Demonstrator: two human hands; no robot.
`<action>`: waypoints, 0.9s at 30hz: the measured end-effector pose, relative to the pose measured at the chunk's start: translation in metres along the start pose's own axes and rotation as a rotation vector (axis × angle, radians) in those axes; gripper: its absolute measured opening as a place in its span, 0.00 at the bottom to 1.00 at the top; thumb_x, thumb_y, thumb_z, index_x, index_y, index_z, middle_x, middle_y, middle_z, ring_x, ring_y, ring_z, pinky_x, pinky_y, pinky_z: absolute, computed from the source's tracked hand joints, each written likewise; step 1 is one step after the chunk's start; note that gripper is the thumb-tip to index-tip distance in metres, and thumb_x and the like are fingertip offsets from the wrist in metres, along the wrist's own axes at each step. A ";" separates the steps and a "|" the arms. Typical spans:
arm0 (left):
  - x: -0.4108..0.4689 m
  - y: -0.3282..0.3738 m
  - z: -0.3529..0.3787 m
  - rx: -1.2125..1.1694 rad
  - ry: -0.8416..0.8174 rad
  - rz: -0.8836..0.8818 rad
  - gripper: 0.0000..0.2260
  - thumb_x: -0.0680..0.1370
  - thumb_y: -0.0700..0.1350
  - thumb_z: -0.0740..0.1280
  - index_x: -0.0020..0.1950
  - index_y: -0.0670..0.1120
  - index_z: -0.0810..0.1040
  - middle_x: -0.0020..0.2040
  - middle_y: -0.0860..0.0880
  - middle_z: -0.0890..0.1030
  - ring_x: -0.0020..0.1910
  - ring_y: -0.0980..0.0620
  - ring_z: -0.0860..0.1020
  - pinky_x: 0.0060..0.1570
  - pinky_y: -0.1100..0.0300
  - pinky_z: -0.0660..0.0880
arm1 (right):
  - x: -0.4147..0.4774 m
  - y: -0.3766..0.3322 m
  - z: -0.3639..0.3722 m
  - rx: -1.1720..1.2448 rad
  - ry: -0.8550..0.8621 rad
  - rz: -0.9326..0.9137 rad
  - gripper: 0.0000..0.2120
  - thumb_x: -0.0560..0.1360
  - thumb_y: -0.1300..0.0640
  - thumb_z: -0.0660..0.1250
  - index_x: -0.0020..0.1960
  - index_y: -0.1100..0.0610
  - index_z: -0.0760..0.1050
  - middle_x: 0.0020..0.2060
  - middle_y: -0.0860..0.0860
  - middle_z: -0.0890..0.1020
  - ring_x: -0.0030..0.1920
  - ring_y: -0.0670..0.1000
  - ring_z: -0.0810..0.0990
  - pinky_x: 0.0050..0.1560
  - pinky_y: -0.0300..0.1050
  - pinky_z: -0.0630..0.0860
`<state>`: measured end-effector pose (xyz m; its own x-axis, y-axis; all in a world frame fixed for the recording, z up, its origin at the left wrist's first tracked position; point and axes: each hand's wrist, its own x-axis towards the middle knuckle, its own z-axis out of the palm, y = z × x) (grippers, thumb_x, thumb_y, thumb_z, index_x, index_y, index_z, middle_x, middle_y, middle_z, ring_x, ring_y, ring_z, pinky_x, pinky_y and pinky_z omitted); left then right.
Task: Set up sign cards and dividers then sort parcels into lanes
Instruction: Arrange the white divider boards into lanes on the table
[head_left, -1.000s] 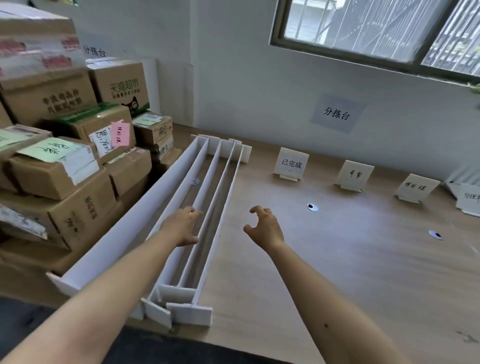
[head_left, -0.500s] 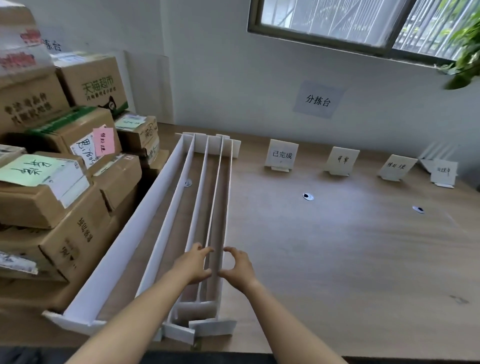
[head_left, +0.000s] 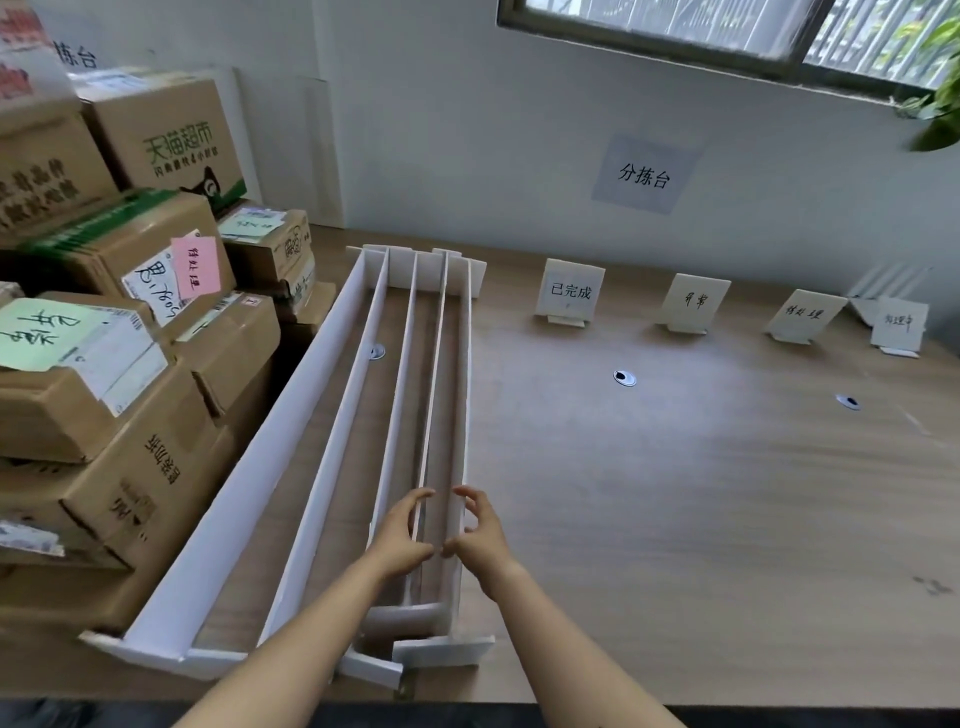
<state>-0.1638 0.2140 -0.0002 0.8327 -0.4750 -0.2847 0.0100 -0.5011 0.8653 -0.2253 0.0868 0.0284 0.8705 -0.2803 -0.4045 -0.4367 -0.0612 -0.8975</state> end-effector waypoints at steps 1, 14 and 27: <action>-0.002 -0.002 0.000 -0.044 -0.003 -0.001 0.35 0.68 0.29 0.67 0.72 0.51 0.63 0.74 0.47 0.63 0.73 0.50 0.62 0.62 0.64 0.65 | -0.001 0.000 0.000 0.023 -0.005 0.006 0.36 0.68 0.77 0.63 0.67 0.47 0.66 0.70 0.51 0.64 0.61 0.53 0.67 0.52 0.42 0.78; -0.027 0.031 0.007 -0.391 0.033 -0.040 0.34 0.70 0.22 0.59 0.69 0.51 0.64 0.68 0.53 0.64 0.69 0.54 0.61 0.55 0.64 0.70 | -0.011 0.002 -0.014 0.132 0.094 -0.030 0.39 0.64 0.78 0.56 0.61 0.39 0.69 0.69 0.49 0.68 0.68 0.54 0.68 0.50 0.46 0.75; -0.043 0.051 0.015 -0.361 0.093 -0.019 0.32 0.72 0.25 0.60 0.68 0.54 0.65 0.71 0.48 0.64 0.69 0.48 0.63 0.59 0.52 0.74 | -0.060 -0.022 -0.060 0.144 0.123 -0.120 0.38 0.68 0.78 0.54 0.69 0.48 0.67 0.63 0.45 0.71 0.52 0.43 0.75 0.37 0.33 0.75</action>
<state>-0.2078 0.1980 0.0504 0.8768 -0.3922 -0.2782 0.2070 -0.2143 0.9546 -0.2810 0.0478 0.0828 0.8762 -0.3942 -0.2771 -0.2874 0.0340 -0.9572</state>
